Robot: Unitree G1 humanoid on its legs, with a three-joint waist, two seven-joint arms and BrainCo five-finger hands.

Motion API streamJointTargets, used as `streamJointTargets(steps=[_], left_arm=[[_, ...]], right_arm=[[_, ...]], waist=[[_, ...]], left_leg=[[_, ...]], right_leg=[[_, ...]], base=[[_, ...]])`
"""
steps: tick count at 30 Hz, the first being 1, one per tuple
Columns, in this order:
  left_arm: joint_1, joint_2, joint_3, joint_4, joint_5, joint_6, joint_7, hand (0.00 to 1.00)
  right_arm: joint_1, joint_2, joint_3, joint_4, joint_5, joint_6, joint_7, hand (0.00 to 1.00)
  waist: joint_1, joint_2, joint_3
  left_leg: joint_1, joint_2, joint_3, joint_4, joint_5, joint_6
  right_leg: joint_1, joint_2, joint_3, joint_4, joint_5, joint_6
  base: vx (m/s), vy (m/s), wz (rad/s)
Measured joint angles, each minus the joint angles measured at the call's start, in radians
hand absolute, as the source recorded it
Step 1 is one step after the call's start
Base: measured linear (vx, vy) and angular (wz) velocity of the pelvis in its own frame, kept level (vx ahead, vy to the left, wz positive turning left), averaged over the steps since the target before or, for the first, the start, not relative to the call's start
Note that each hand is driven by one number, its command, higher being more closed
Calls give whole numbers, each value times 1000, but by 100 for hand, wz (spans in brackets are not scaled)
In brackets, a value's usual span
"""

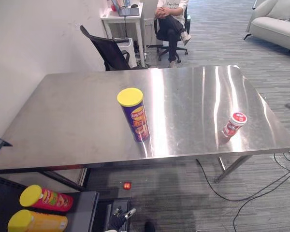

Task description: Put the gum and the chips on the shelf.

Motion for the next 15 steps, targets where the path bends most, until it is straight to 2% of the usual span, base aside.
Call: streamJointTargets(steps=[6,15], left_arm=[[-1,12,-32,-12,-4,-7,-17,0],[2,16,-45,-22,-10,-7,-17,0]], right_arm=[[-11,-1,82,-1,0,-1,43,0],[-48,-20,171,6,0,0,50,0]], waist=[[1,-8,7],[1,-9,13]], left_leg=[[-11,-3,-10,4,0,1],[-17,-3,-14,0,1,0]], right_leg=[[-4,0,-8,-2,3,4],[-9,0,-12,-1,3,4]], base=[[33,0,4],[6,-1,1]])
